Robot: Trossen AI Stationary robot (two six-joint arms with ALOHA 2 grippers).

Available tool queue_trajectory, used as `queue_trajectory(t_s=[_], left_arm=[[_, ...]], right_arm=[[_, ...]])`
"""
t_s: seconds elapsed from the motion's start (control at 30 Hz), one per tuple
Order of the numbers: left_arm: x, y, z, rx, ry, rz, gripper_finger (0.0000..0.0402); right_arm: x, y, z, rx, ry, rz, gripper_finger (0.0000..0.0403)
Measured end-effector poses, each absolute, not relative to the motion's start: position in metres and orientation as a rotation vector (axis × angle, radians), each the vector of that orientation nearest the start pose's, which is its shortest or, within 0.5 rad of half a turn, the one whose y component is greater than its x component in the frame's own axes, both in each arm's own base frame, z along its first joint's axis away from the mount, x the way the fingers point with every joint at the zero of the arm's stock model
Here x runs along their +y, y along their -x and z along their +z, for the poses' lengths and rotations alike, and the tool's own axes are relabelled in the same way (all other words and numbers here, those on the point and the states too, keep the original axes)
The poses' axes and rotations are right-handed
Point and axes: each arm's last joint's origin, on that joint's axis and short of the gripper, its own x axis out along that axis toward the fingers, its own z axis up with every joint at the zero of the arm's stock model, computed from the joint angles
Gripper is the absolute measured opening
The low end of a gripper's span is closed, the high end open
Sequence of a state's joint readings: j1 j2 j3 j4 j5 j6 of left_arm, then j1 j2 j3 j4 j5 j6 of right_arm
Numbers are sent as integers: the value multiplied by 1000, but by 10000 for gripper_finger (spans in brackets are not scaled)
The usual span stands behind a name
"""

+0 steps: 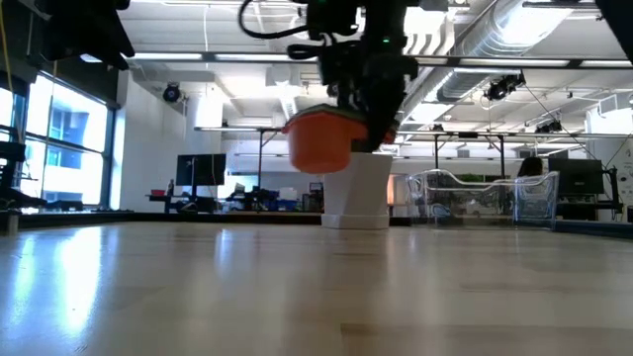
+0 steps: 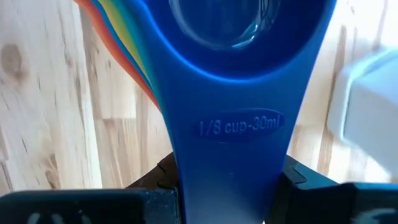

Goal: Nest measuring cups in basket
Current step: Put the stack of measuring cups into the transparent bin

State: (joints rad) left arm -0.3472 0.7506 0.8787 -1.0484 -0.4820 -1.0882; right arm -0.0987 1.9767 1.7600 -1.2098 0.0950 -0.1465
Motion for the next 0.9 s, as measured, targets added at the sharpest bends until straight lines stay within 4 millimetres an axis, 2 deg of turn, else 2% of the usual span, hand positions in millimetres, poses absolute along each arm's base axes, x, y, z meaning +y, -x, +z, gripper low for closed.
queue_trajectory(t_s=[0.2,0.67,0.9], left_arm=[[-27,-114,301,655,658,545,104],[-27,-114,302,645,690,555,104],[-27,-114,302,632,714,571,104]], right_arm=[[-52,-340,263,1379,34,-147,116],[-83,-222,289,1287,-54,-494,115],[-106,-177,292,1256,-84,-645,115]])
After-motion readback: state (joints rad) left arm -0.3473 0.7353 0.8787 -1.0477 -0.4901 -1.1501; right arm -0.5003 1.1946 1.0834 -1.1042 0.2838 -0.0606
